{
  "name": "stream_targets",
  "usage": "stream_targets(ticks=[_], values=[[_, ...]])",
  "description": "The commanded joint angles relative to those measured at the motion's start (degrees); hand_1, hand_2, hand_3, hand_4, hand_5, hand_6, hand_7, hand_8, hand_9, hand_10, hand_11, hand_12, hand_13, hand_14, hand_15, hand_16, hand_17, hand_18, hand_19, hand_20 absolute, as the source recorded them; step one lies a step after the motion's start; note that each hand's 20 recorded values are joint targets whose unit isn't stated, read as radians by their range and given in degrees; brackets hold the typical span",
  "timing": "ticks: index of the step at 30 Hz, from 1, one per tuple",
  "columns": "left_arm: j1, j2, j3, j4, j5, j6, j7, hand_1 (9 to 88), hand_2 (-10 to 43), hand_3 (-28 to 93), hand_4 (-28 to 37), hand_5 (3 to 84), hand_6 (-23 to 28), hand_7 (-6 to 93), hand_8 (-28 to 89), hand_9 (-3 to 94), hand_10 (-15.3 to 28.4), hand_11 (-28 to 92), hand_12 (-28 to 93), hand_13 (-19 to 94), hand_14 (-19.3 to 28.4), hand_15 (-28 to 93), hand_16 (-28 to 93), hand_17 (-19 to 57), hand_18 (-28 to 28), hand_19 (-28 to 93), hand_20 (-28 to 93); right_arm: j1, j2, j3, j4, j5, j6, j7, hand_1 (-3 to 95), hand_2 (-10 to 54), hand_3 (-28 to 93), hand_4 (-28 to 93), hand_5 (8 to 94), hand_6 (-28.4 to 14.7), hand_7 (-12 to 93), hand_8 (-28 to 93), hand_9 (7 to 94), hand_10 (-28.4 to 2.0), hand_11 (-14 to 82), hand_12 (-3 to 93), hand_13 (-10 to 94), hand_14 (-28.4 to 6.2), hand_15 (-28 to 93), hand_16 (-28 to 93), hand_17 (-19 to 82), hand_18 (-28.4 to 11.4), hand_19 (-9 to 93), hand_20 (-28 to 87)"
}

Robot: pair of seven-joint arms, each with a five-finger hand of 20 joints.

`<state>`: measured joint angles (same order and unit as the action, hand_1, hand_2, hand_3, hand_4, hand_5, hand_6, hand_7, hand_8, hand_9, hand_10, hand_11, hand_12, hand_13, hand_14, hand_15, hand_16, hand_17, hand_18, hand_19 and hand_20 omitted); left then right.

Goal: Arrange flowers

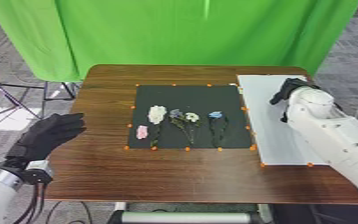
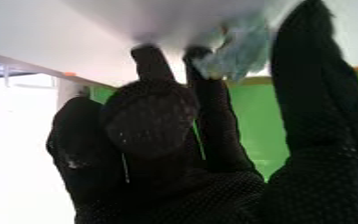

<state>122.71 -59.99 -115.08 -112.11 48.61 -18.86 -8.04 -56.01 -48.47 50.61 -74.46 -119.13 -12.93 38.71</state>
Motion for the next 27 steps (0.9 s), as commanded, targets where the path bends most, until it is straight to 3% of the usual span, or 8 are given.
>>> stream_targets(ticks=[1,3,6,9,15,19,23,27], values=[[-0.45,0.28,0.80,0.28,0.13,-0.69,-0.55,26.4,-2.0,59,-18.6,45.9,3.6,9.5,-5,40.9,14.1,15,14,30,19.6,16,5,0.5,15.8,11,18,-3.33,2.18,-2.58,-1.38,0.24,10.97,-2.39,45.5,-9.5,62,-21,64.4,3.0,16,-9,76.1,-12.2,11.5,15.3,94,0.0,63,26,65,-15.2,93,54],[-0.26,0.22,0.66,0.13,-0.30,-0.47,-0.42,26.4,-1.8,59,-18.7,45.9,3.6,9.6,-5,40.9,14.1,15,14,30,19.6,16,5,0.5,15.8,11,18,-2.87,2.26,-2.88,-1.99,3.49,11.69,-2.50,51.5,-9.5,57,-21,69.6,2.1,16,2,81.0,-11.4,13.0,17.0,94,0.3,65,23,66,-14.7,93,54],[0.44,-0.03,0.00,-0.29,-0.12,-0.57,-0.61,26.0,-1.7,59,-19.0,45.9,3.6,9.6,-5,41.1,14.3,16,14,30,19.7,16,5,0.5,15.8,11,18,-2.79,2.84,-2.32,-3.75,8.88,12.61,-2.52,57.3,-9.5,55,-20,78.9,1.5,18,10,88.6,-10.8,13.0,24.2,94,0.8,67,22,68,-14.2,93,56],[1.01,-0.18,-0.48,-0.53,-0.21,0.17,-0.43,25.8,-1.5,59,-19.2,46.0,3.6,9.6,-5,41.3,14.3,16,14,30,19.9,16,5,0.4,15.9,11,18,-3.89,4.54,-0.84,-7.36,10.24,13.78,-2.48,58.6,-9.5,56,-20,80.6,1.0,19,11,90.5,-11.1,14.4,25.0,94,0.8,68,22,68,-14.1,93,56],[0.98,-0.54,-0.03,-0.62,-0.30,-0.15,-0.68,25.7,-1.4,59,-19.1,45.9,3.7,9.4,-5,41.3,14.3,16,14,30,19.8,16,4,0.4,15.9,11,18,-11.81,8.16,9.14,-18.21,27.55,20.97,-0.24,59.3,-9.5,56,-19,81.7,0.1,18,11,91.5,-11.7,15.2,25.0,94,0.7,66,22,69,-12.2,93,55],[0.50,-0.04,0.24,-0.23,-0.29,-0.27,-0.83,25.7,-1.4,59,-19.1,46.0,3.8,9.4,-5,41.2,14.2,16,14,30,19.8,16,4,0.4,15.9,11,18,-19.24,9.75,14.38,-24.48,32.82,25.73,-0.24,60.3,-9.5,55,-19,82.1,-0.5,17,11,92.1,-12.2,15.3,24.5,94,0.8,66,22,69,-11.4,93,54],[0.28,0.19,0.44,-0.06,-0.39,-0.15,-0.81,25.7,-1.4,59,-19.2,45.9,3.9,9.3,-5,41.2,14.2,16,14,30,19.8,16,4,0.3,15.9,11,18,-29.50,7.79,21.50,-31.08,35.10,31.94,-1.92,61.8,-9.5,53,-17,82.6,-0.8,16,11,92.3,-12.6,14.5,23.5,94,1.2,67,21,71,-9.8,93,50],[-0.29,0.82,0.92,0.36,-0.54,-0.92,-1.55,25.6,-1.4,60,-19.2,45.9,3.8,9.3,-5,41.2,14.2,16,14,30,19.7,16,4,0.3,15.9,11,18,-35.85,4.56,23.25,-34.99,32.31,38.84,-3.46,63.3,-9.5,51,-16,83.3,-1.2,16,10,92.3,-12.3,11.6,22.4,94,1.6,67,19,73,-8.3,93,44]])
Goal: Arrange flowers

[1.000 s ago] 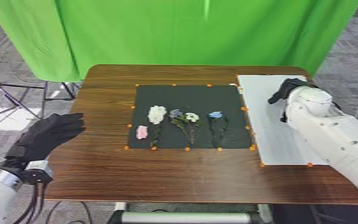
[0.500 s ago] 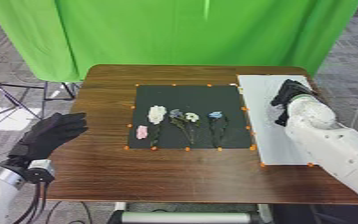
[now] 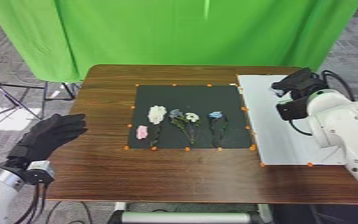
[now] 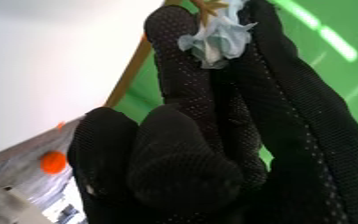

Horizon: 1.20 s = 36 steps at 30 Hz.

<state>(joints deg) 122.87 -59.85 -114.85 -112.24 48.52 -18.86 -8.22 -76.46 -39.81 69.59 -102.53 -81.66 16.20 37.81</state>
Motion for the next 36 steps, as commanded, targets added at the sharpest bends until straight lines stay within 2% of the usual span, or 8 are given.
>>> stream_targets(ticks=[1,4,10,15,22,26,35,36], values=[[-0.76,0.75,0.89,0.60,-0.40,-0.97,-1.38,25.6,-1.4,60,-19.2,46.0,3.9,9.3,-5,41.2,14.2,16,14,30,19.7,16,4,0.3,15.9,11,18,-16.57,-4.89,4.29,-7.59,-7.62,10.47,-2.65,63.5,-9.5,51,-16,83.3,-1.2,15,10,92.2,-12.4,10.9,22.2,94,1.6,67,19,73,-8.3,93,44],[-1.50,1.26,1.34,0.84,-0.33,-0.99,-1.04,25.6,-1.4,60,-19.3,46.0,3.9,9.3,-5,41.2,14.2,16,14,30,19.7,16,4,0.3,15.9,11,18,-19.13,-8.43,4.91,-9.21,-13.21,12.70,-2.62,63.9,-9.5,50,-16,83.2,-1.0,15,10,91.9,-12.5,9.3,22.0,94,1.5,67,18,74,-8.4,93,43],[-1.52,1.26,1.41,0.80,-0.22,-0.85,-1.01,25.6,-1.3,60,-19.3,45.9,3.9,9.3,-5,41.2,14.2,16,14,30,19.8,16,4,0.3,15.9,11,18,-20.31,-16.04,4.26,-9.10,-20.84,14.24,-2.28,63.9,-9.5,50,-16,83.2,-0.8,15,9,91.5,-12.5,8.0,21.2,94,1.3,67,18,74,-8.7,93,43],[-2.45,1.57,2.18,1.42,-0.57,-1.47,-0.36,25.4,-1.5,60,-19.2,45.9,3.9,9.3,-5,41.2,14.2,16,14,30,19.7,16,4,0.3,15.9,11,18,-20.60,-20.40,4.08,-8.41,-22.74,15.86,-2.53,63.6,-9.5,50,-16,83.0,-0.4,16,8,91.3,-12.5,7.7,21.0,94,1.1,68,18,74,-9.3,93,44],[-2.11,1.40,2.32,1.55,-0.72,-1.44,-0.20,25.3,-1.6,60,-19.1,45.8,3.8,9.4,-5,41.2,14.2,16,14,30,19.7,16,4,0.3,15.9,11,18,-20.05,-23.92,2.91,-7.31,-24.30,15.99,-2.67,62.7,-9.5,52,-17,82.5,-0.3,16,8,90.7,-12.1,7.5,21.1,94,1.1,68,18,73,-9.7,93,47],[-2.39,1.31,2.65,1.81,-0.65,-1.96,-0.54,25.2,-1.9,60,-19.0,45.8,3.8,9.3,-5,41.1,14.2,16,14,30,19.8,16,4,0.3,15.9,11,18,-20.55,-25.44,2.33,-6.50,-25.15,15.29,-2.81,62.4,-9.5,52,-17,82.3,-0.3,16,8,90.5,-12.1,7.6,21.1,94,1.1,69,18,73,-9.8,93,48],[-1.99,0.95,2.18,1.94,-0.89,-2.96,0.32,24.6,-2.7,61,-18.8,45.4,3.9,8.8,-4,40.8,14.1,15,14,30,19.8,16,5,0.3,15.9,11,18,-20.28,-26.05,0.70,-4.89,-22.41,13.91,-5.01,61.1,-9.5,52,-16,81.5,0.0,17,8,89.5,-12.2,8.1,20.1,94,1.1,69,18,73,-10.5,93,49],[-2.37,1.12,2.42,2.25,-0.98,-3.28,0.45,24.6,-2.7,61,-18.8,45.3,3.9,8.8,-4,40.7,14.1,15,14,30,19.8,16,5,0.3,15.9,11,18,-20.16,-25.89,0.47,-4.86,-22.09,13.90,-5.06,60.6,-9.5,53,-16,81.4,0.0,17,8,89.2,-12.3,8.1,19.8,94,1.1,69,18,73,-10.6,93,49]])
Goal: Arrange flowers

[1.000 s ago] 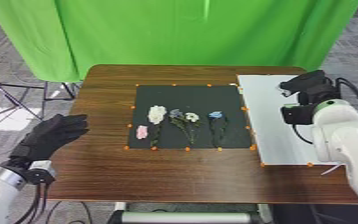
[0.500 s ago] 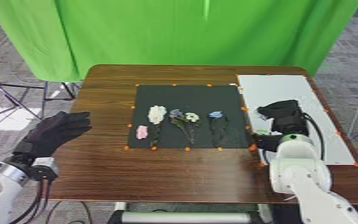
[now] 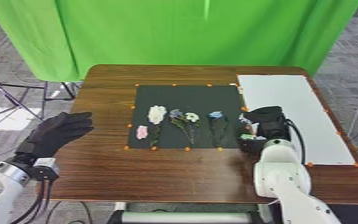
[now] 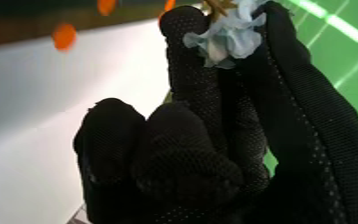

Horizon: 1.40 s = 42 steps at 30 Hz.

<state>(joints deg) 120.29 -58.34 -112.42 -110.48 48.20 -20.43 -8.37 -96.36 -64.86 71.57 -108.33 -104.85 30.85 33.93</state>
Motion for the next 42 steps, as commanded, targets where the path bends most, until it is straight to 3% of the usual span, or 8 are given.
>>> stream_targets(ticks=[1,6,21,26,28,31,38,42], values=[[0.33,-0.46,-0.09,0.51,-0.81,-1.96,0.83,24.7,-2.8,61,-18.9,45.2,3.8,8.8,-4,40.8,14.1,15,14,30,19.8,16,5,0.3,15.9,11,18,0.16,-0.75,-1.98,1.28,0.56,-0.99,-1.23,60.1,-9.5,53,-16,81.3,0.0,17,8,88.8,-12.3,8.2,19.4,94,1.1,69,18,73,-10.7,93,49],[-0.23,-0.33,0.13,1.00,-0.89,-2.93,1.51,23.3,-4.0,61,-18.5,45.0,4.0,8.7,-4,40.4,14.1,15,14,30,19.6,15,5,0.2,15.9,10,18,0.78,-1.13,-2.45,1.81,-0.20,-1.10,-1.21,59.0,-9.5,54,-16,80.8,-0.1,17,8,88.0,-12.4,8.8,18.3,94,0.9,68,18,72,-11.1,93,50],[0.04,-0.34,0.16,1.08,-0.81,-3.00,1.71,23.1,-4.2,61,-18.7,44.8,4.1,8.4,-4,40.3,13.9,14,15,30,19.7,14,6,0.1,16.0,10,18,1.28,-1.07,-3.56,2.73,-2.23,-3.45,-0.09,55.4,-9.5,54,-15,79.5,-0.2,17,7,85.5,-12.8,11.4,14.6,94,0.6,68,19,72,-11.6,93,49],[0.17,-0.02,0.25,0.84,-0.64,-2.42,2.04,23.1,-4.4,61,-18.5,44.8,4.1,8.4,-4,40.2,13.9,14,15,30,19.6,14,6,0.1,15.9,10,18,0.92,-0.92,-3.21,2.24,-3.79,-5.04,1.23,54.1,-9.5,53,-14,78.2,0.0,16,7,84.4,-12.6,11.8,14.1,94,0.6,67,19,71,-11.7,93,49],[0.56,0.13,0.66,0.65,-0.40,-0.77,3.48,23.1,-4.4,61,-18.6,44.8,4.2,8.4,-4,40.2,13.9,14,15,30,19.6,14,6,0.1,15.9,10,18,0.89,-0.75,-3.20,2.17,-3.80,-5.17,1.18,53.5,-9.5,52,-14,77.9,0.1,16,7,83.8,-12.7,11.8,14.0,94,0.6,67,19,71,-11.8,93,49],[0.43,0.19,0.94,0.59,-0.50,0.45,4.01,23.1,-4.4,62,-18.6,45.2,4.2,8.6,-4,40.5,13.8,14,15,30,19.6,14,6,0.1,15.9,10,18,0.87,-0.65,-2.90,2.02,-3.78,-5.75,1.48,53.0,-9.5,52,-14,77.7,0.4,16,8,82.9,-12.7,11.8,14.1,94,0.5,67,19,71,-11.9,93,50],[0.49,0.26,0.93,0.45,-0.41,0.60,3.90,23.2,-4.6,62,-18.5,45.4,4.2,8.8,-4,40.7,13.9,15,15,30,19.6,15,5,0.2,15.9,10,18,0.85,-0.18,-2.23,1.16,-5.27,-9.21,1.98,47.6,-9.5,56,-14,73.4,0.8,14,5,80.2,-13.5,11.2,14.2,94,0.1,66,21,70,-12.1,93,52],[0.44,0.23,1.00,0.38,-0.37,0.78,3.90,23.3,-4.6,62,-18.4,45.4,4.1,8.9,-4,40.7,14.0,15,15,30,19.5,15,5,0.3,15.8,10,18,0.88,-0.08,-1.86,0.70,-4.67,-11.10,2.07,42.7,-9.5,62,-15,69.1,2.0,15,-8,77.0,-14.5,10.5,14.2,94,0.1,64,23,69,-12.2,93,52]])
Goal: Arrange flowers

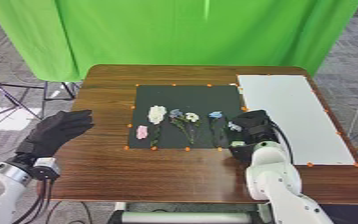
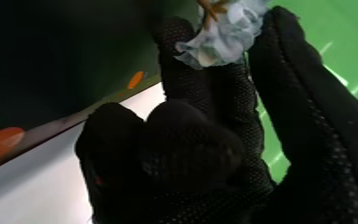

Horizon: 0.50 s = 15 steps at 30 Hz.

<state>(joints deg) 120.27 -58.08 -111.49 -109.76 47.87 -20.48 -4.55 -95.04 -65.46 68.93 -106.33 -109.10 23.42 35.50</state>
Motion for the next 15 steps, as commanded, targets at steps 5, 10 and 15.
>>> stream_targets(ticks=[5,10,15], values=[[0.49,-0.05,0.02,-0.32,-0.03,0.81,0.15,23.4,-4.7,62,-18.4,45.4,4.1,9.0,-4,40.7,13.9,15,14,30,19.5,15,5,0.3,15.8,10,18,-0.58,0.56,1.13,-1.67,-0.05,-5.53,0.80,40.8,-9.5,61,-15,66.5,2.0,14,-9,75.0,-15.1,10.1,14.0,94,-0.1,63,23,68,-12.2,93,52],[0.63,-0.16,-0.21,-0.37,-0.02,0.78,0.07,23.6,-4.6,62,-18.4,45.4,4.1,9.0,-4,40.8,13.9,15,14,30,19.5,15,5,0.3,15.8,10,18,-0.24,0.51,1.03,-1.36,-0.29,-5.42,0.80,40.0,-9.5,62,-15,65.1,1.8,13,-9,72.4,-15.8,9.5,13.7,94,-0.3,62,24,68,-12.5,93,52],[0.47,0.01,-0.07,-0.34,-0.05,1.12,-0.06,24.0,-4.5,61,-18.3,45.5,4.1,9.0,-4,40.8,13.9,15,15,30,19.5,15,5,0.3,15.8,10,18,0.05,1.35,1.53,-1.68,-2.07,-3.91,1.02,39.1,-9.5,62,-15,63.4,1.6,12,-9,69.1,-16.1,8.7,13.3,94,-0.4,62,24,67,-12.6,93,51]])
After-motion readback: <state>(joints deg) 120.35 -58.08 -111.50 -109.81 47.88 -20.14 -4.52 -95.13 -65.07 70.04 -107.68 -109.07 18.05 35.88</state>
